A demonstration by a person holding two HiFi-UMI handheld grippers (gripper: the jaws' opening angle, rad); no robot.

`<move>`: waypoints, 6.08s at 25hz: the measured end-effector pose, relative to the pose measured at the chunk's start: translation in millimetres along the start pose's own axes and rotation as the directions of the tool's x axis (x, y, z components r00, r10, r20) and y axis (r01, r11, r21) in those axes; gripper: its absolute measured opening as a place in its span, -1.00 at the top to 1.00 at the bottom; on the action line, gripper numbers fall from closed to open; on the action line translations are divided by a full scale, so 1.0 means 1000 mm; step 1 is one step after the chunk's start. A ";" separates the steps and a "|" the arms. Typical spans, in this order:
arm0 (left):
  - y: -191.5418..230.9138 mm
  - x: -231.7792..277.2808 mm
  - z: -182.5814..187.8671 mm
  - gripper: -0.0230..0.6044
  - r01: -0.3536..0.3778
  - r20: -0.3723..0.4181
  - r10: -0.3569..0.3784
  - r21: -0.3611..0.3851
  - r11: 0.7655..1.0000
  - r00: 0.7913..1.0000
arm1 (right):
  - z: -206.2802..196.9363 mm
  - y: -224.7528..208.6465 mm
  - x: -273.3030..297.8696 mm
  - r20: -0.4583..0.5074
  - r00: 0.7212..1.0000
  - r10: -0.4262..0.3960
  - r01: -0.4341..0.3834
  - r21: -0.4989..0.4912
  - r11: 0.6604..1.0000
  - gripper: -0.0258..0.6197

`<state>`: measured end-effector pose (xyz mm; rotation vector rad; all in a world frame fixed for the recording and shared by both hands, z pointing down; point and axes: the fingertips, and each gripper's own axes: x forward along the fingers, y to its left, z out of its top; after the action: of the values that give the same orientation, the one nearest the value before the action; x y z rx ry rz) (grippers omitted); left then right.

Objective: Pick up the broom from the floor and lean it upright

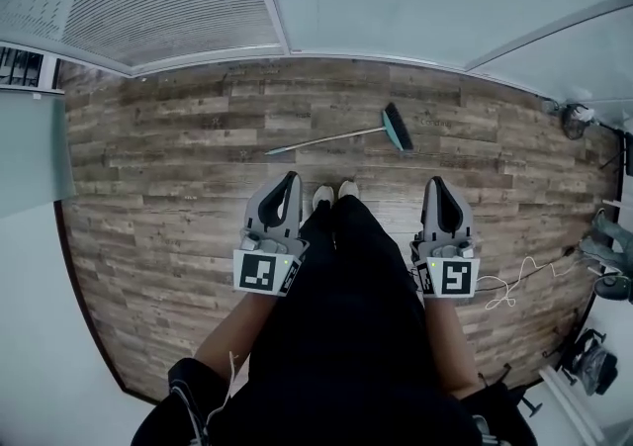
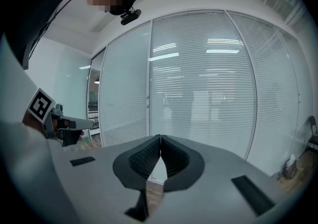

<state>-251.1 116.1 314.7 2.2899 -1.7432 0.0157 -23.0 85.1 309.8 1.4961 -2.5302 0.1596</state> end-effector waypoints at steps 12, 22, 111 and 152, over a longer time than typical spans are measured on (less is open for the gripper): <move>0.024 -0.007 -0.023 0.87 -0.124 -0.073 0.119 -0.060 0.990 0.990 | -0.025 0.042 0.074 -0.004 0.934 0.357 -0.354 -0.141 0.925 0.86; 0.059 0.002 -0.036 0.87 -0.197 -0.047 0.193 -0.103 0.975 0.980 | -0.101 0.056 0.105 -0.322 0.858 0.400 -0.465 -0.156 0.872 0.86; 0.082 0.033 -0.066 0.87 -0.119 0.025 0.123 -0.134 0.984 0.992 | -0.478 -0.026 0.154 -0.813 0.553 0.182 -0.409 -0.074 0.910 0.66; 0.002 0.007 0.089 0.87 0.177 0.289 -0.163 -0.022 0.984 0.943 | -0.140 -0.135 0.063 -0.335 0.921 -0.197 0.222 0.037 0.974 0.67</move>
<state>-264.1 89.5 230.2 2.4996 -1.6409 -0.4069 81.8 -7.5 459.0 1.6029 -2.1085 0.4365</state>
